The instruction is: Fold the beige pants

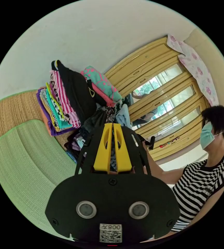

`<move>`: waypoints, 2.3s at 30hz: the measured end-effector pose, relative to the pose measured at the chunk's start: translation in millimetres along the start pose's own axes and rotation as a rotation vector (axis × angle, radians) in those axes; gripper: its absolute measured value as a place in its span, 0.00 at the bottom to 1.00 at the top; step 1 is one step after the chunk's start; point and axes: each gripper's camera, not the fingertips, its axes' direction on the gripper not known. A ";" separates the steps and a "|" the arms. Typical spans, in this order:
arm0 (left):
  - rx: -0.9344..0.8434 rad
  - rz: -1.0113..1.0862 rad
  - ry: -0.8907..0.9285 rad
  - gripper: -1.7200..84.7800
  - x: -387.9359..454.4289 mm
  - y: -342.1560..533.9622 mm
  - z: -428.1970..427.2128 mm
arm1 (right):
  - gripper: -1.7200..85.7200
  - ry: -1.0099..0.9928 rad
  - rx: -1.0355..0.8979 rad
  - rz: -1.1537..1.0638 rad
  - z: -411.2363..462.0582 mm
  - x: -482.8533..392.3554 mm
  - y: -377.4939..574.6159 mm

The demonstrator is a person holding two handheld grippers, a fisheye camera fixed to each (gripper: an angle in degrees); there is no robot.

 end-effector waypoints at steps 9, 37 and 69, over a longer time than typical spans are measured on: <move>-0.095 -0.456 0.000 0.03 -109.6 64.9 -11.2 | 0.15 0.210 -0.390 -0.219 122.7 8.4 -36.1; -0.374 -0.524 0.065 0.02 -210.7 120.4 -19.6 | 0.09 0.126 -0.445 -0.267 169.8 78.2 -53.2; -0.196 -0.361 0.389 0.03 -186.7 295.8 -243.9 | 0.04 -0.446 0.522 -0.306 -225.7 34.0 -71.0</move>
